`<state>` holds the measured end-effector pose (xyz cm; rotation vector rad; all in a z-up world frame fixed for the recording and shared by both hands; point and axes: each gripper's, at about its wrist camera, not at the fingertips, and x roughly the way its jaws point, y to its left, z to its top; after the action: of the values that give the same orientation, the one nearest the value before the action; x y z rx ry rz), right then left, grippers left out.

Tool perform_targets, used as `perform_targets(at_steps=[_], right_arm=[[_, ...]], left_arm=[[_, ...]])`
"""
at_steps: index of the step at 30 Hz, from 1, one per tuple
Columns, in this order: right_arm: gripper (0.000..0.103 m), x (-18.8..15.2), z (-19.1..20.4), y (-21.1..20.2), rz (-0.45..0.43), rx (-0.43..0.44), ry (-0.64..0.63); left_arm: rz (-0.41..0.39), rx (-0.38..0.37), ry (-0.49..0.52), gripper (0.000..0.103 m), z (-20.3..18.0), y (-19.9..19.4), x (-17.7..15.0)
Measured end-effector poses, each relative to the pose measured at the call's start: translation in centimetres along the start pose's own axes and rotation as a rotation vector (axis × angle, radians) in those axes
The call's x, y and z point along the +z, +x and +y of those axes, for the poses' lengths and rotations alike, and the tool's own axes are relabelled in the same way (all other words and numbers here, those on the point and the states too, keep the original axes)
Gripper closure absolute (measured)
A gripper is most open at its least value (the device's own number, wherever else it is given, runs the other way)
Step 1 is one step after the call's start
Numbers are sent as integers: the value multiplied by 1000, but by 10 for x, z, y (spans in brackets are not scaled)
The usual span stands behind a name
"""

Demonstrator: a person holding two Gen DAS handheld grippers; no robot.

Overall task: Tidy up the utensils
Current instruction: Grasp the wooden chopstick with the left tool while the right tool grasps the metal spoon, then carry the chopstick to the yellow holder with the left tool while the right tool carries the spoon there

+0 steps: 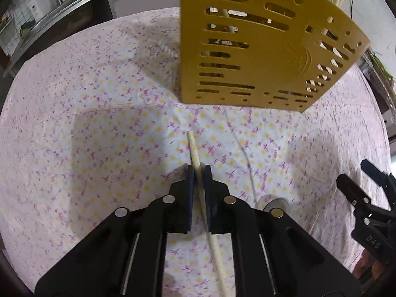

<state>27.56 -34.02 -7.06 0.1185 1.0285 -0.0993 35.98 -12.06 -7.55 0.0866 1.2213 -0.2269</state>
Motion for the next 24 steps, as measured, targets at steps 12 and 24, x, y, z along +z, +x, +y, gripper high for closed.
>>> perform_targets(at_steps=[12, 24], right_arm=[[24, -2, 70, 1, 110, 96, -80], [75, -3, 104, 19, 194, 130, -91]], left_arm=[[7, 11, -58, 98, 67, -17, -30], [-5, 10, -37, 98, 85, -20, -55]])
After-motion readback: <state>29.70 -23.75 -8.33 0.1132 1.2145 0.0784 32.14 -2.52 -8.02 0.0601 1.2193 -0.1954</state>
